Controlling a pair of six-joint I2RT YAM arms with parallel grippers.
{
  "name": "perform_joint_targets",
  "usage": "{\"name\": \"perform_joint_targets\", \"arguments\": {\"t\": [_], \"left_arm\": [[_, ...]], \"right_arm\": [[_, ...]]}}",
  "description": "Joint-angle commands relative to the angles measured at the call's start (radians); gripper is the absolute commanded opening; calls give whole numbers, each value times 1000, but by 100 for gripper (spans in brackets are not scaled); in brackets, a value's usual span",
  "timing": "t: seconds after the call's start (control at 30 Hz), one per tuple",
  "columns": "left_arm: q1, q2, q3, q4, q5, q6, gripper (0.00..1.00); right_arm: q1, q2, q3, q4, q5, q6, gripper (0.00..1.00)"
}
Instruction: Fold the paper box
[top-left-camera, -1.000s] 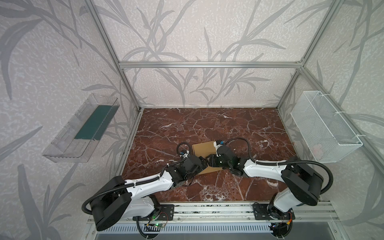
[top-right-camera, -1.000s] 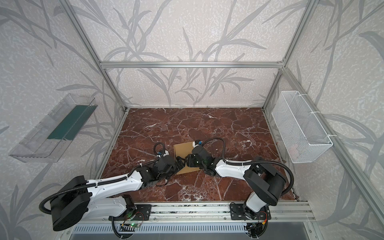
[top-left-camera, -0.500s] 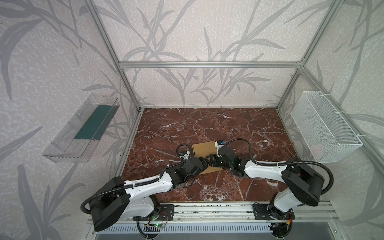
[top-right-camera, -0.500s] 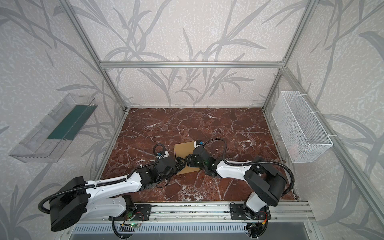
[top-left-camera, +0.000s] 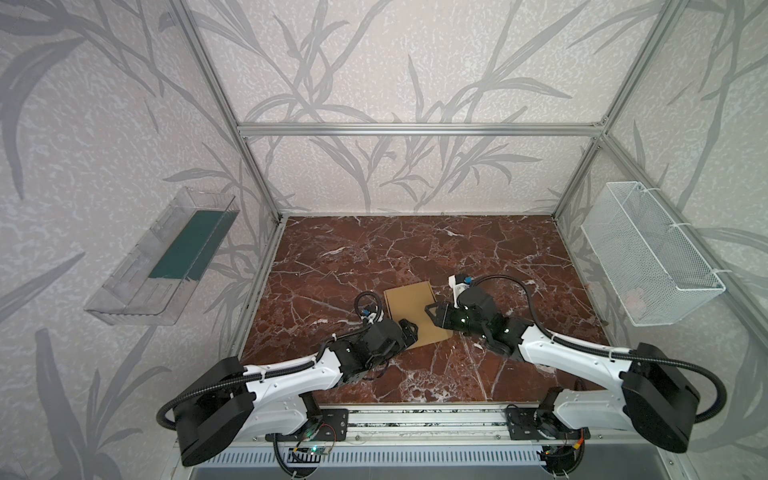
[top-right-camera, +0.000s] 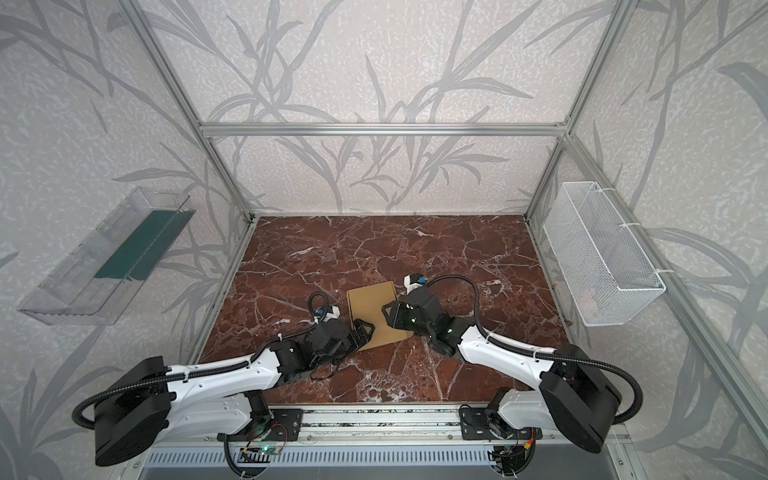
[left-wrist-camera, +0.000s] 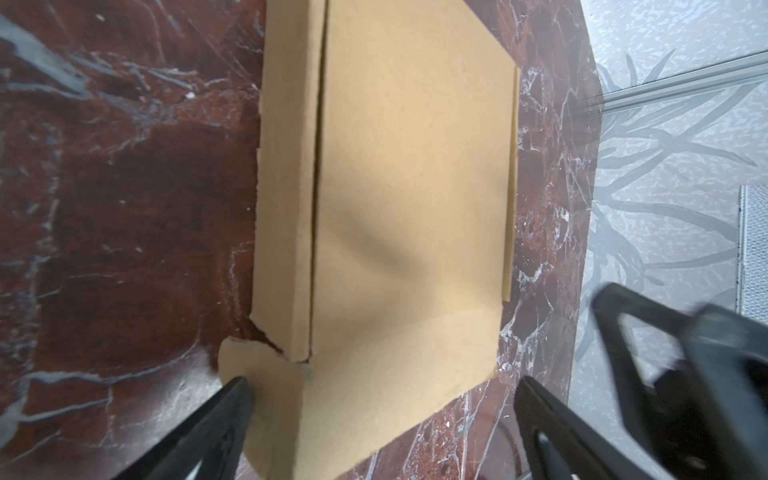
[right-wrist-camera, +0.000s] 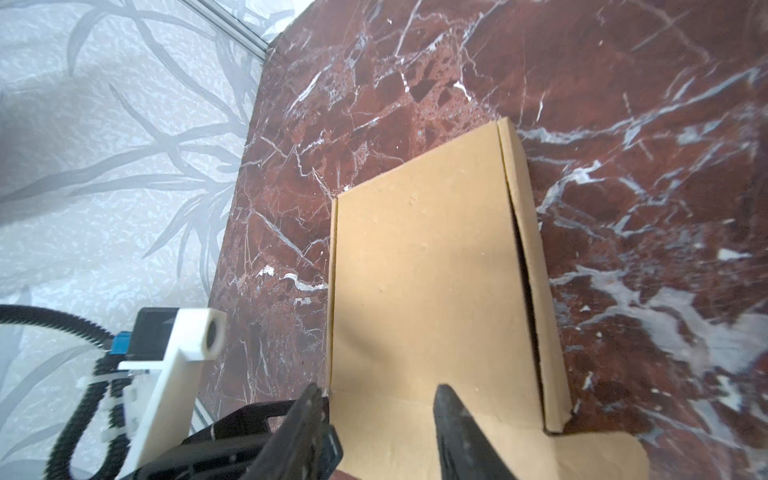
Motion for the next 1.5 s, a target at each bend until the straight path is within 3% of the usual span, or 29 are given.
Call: {"name": "perform_joint_targets", "arguments": {"t": [0.0, 0.17, 0.37, 0.53, 1.1, 1.47], "left_arm": [[-5, -22, -8, 8, -10, -13, 99], [-5, -33, -10, 2, -18, -5, 99], [-5, -9, -15, 34, -6, -8, 99], [-3, 2, -11, 35, -7, -7, 99], [-3, 15, -16, 61, -30, -1, 99], [-3, 22, -22, 74, -24, -1, 99]], "right_arm": [[-29, -51, -27, -137, -2, -89, 46], [-90, -83, -98, -210, -48, -156, 46], [-91, -76, -151, -194, -97, -183, 46], [-91, -40, -141, -172, -132, -190, 46], [-91, 10, -89, -146, -90, -231, 45], [-91, 81, -52, -122, -152, -265, 43]]}}
